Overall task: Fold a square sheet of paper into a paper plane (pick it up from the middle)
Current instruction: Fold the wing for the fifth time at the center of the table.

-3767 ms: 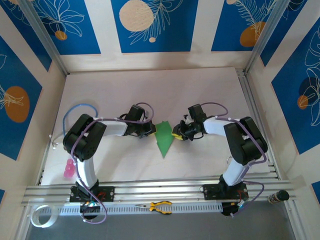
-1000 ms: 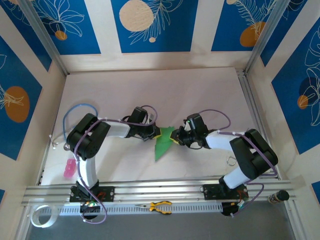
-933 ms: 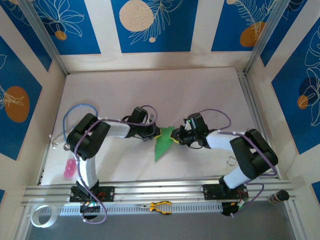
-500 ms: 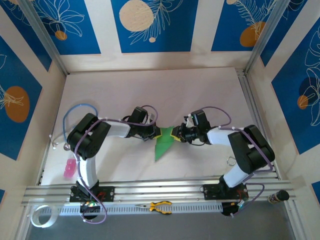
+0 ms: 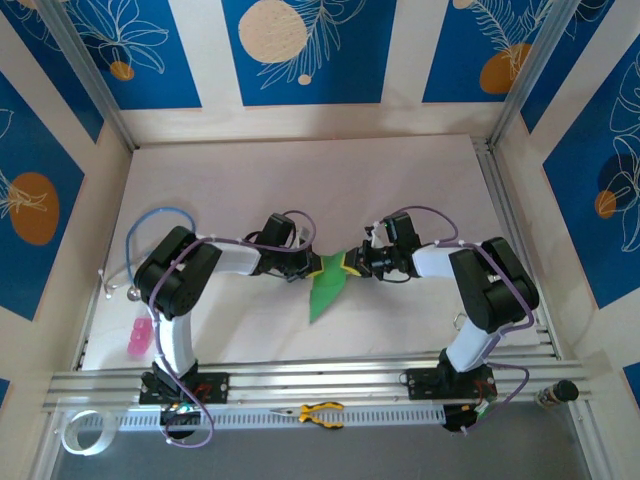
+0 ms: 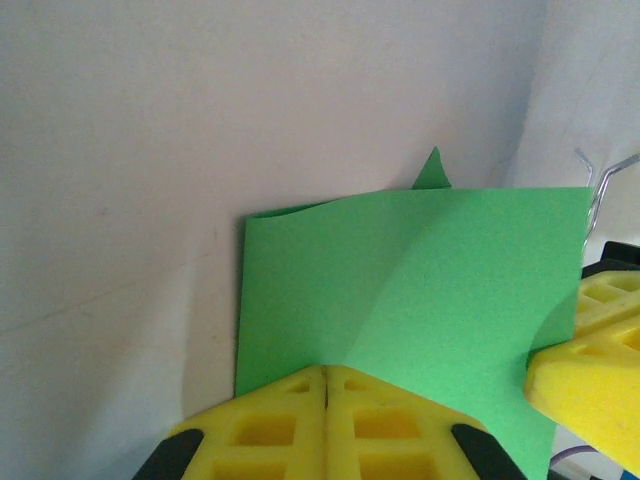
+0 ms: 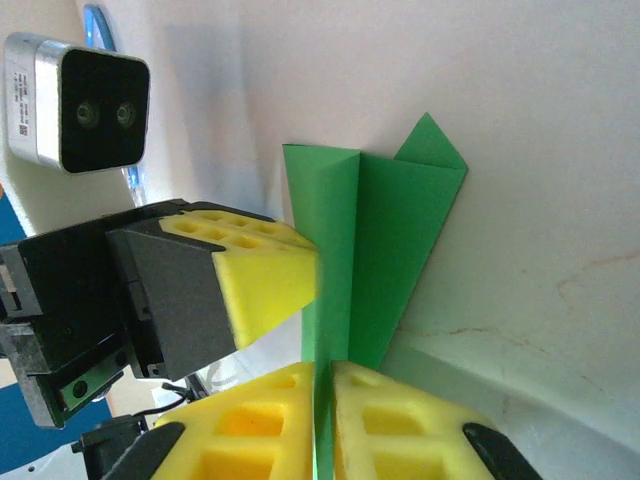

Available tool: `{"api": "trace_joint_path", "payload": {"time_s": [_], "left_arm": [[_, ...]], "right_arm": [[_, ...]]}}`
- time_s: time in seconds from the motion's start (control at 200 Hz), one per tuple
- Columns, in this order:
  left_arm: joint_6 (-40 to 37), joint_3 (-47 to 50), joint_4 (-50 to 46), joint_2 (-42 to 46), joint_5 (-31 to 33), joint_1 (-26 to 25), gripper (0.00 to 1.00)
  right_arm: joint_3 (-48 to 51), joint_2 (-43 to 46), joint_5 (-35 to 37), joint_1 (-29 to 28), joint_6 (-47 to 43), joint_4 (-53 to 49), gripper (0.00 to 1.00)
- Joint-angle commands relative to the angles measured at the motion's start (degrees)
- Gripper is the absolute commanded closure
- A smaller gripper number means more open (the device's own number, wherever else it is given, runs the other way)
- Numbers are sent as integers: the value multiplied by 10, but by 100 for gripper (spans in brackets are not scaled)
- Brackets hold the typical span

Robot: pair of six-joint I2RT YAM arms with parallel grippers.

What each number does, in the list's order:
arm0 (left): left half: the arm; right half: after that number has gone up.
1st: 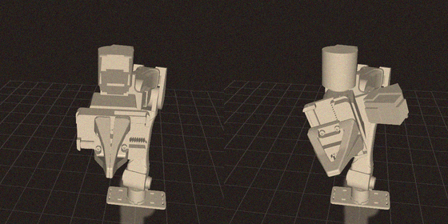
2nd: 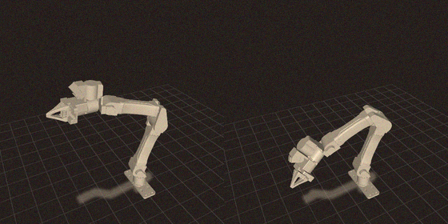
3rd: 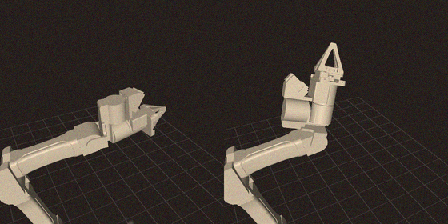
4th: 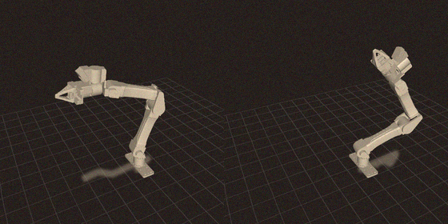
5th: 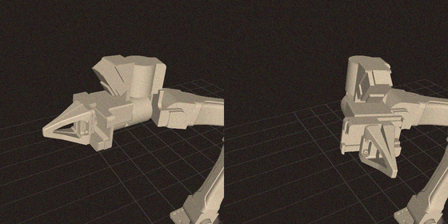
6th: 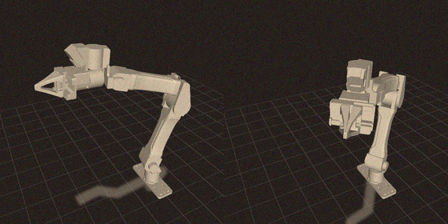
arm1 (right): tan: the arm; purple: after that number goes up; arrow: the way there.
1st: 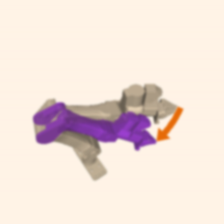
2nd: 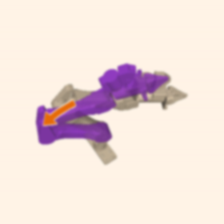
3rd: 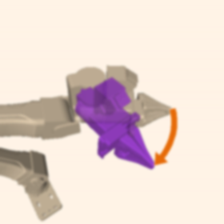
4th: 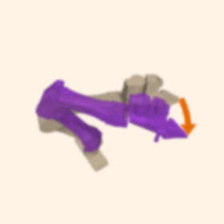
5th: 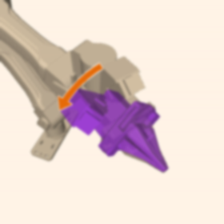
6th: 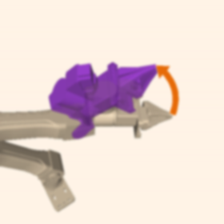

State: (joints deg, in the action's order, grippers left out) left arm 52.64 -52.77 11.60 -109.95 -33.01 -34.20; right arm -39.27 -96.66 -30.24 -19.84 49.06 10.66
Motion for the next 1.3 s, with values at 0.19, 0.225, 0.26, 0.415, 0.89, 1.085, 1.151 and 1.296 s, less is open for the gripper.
{"api": "trace_joint_path", "payload": {"time_s": [0.19, 0.225, 0.26, 0.415, 0.89, 1.085, 1.151, 1.296], "left_arm": [[-13, -9, -1, 38, 3, -5, 79], [-16, -6, -2, 47, 6, -5, 75], [-21, -2, -2, 58, 10, -5, 73], [-86, 14, -24, 111, 36, -13, 66], [-395, -44, -273, 156, 398, -240, 44], [-398, -57, -284, 131, 466, -270, 43], [-398, -59, -284, 123, 471, -277, 43], [-391, -60, -287, 111, 511, -296, 40]], "right_arm": [[2, 5, 4, -2, 12, -16, 97], [4, 7, 11, -3, 18, -15, 98], [8, 10, 17, -3, 26, -12, 98], [29, 27, 51, -4, 83, 7, 99], [15, 61, 72, -14, 122, -38, 99], [12, 64, 70, -16, 131, -33, 99], [11, 64, 69, -17, 134, -33, 99], [13, 66, 67, -17, 139, -30, 99]]}}
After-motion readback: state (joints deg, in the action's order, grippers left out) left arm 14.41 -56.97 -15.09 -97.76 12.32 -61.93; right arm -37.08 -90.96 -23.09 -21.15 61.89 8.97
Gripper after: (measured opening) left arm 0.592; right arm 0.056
